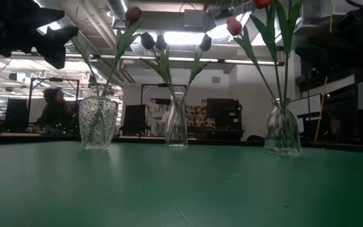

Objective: Sort flowers into vase by color
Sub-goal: Return to Home Position

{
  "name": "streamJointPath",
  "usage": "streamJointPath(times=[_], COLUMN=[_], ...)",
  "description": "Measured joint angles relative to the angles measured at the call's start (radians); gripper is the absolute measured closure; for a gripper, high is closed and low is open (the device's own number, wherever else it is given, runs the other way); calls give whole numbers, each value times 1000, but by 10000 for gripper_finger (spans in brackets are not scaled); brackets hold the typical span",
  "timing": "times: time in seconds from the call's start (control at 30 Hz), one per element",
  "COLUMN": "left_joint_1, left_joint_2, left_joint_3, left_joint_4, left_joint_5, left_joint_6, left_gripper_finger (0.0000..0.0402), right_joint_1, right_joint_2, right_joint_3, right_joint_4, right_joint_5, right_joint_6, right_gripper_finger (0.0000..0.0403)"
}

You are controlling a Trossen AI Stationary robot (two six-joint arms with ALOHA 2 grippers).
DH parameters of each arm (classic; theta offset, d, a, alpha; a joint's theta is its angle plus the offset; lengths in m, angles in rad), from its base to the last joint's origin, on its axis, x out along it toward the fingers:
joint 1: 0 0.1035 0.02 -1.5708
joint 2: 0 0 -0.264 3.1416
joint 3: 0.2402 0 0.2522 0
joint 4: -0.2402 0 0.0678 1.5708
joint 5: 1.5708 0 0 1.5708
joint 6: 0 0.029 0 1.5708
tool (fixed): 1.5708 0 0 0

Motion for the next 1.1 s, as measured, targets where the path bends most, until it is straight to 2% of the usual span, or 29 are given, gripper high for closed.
streamJointPath(times=[0.3,1.1], left_joint_1=[0,0], left_joint_2=[0,0], left_joint_3=[0,0], left_joint_4=[0,-19], left_joint_5=[0,0], left_joint_6=[53,53], left_gripper_finger=[230,230], right_joint_1=[0,0], right_joint_2=[0,0], right_joint_3=[-1,-3], right_joint_4=[-10,-31], right_joint_5=[10,11], right_joint_6=[-28,-31], right_gripper_finger=[219,219])
